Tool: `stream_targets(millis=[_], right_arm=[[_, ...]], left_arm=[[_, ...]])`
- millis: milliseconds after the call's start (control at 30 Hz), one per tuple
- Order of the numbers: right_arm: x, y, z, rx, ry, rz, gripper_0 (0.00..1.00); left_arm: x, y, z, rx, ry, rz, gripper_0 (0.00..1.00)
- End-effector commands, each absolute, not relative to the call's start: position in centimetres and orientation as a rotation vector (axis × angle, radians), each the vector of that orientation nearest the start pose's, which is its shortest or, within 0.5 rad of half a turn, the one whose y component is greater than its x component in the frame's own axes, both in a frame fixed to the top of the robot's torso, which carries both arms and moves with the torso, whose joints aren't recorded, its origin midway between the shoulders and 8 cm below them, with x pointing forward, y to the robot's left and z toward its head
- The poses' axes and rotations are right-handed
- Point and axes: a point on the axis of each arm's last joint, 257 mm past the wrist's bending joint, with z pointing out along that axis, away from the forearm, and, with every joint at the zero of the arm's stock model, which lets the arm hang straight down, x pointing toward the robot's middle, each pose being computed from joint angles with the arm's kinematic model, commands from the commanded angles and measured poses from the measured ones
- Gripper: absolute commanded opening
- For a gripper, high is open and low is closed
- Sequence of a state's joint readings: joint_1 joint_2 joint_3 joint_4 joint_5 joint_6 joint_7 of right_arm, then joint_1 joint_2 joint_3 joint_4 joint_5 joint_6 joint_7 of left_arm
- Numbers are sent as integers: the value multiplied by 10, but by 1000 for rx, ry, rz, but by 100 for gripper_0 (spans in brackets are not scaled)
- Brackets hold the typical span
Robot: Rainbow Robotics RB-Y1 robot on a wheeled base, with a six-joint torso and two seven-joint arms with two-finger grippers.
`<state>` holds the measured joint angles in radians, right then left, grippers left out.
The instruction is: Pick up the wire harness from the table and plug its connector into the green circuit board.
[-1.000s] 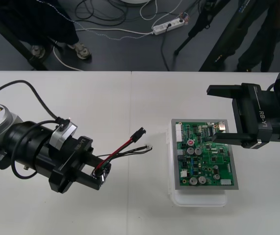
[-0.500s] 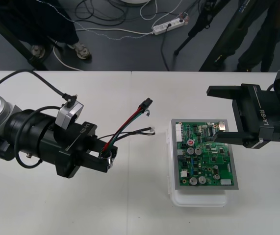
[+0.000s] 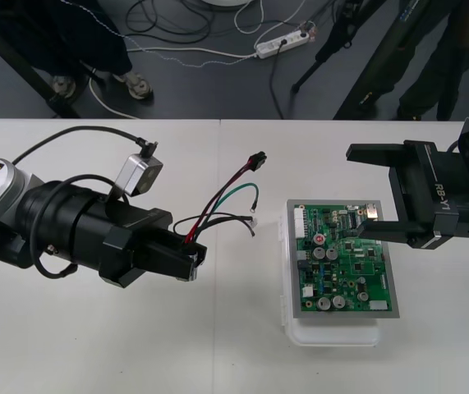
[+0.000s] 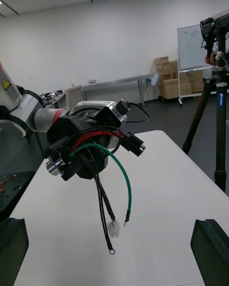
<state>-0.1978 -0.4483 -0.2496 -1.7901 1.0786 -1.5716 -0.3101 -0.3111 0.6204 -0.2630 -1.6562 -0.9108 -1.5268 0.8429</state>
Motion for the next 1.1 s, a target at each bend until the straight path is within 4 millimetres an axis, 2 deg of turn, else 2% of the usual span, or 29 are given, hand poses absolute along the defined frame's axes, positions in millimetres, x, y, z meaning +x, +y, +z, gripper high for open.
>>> stream_targets(millis=[33,367,1100], right_arm=[[326,-114,-33,-1272,1045,1055,100],[325,-113,-33,-1272,1044,1056,100],[319,-122,-24,-1261,1058,1106,100]], left_arm=[[258,41,-76,1242,1486,-1917,0],[240,32,-69,1241,1465,-2036,0],[195,17,-82,1335,1468,-2177,0]])
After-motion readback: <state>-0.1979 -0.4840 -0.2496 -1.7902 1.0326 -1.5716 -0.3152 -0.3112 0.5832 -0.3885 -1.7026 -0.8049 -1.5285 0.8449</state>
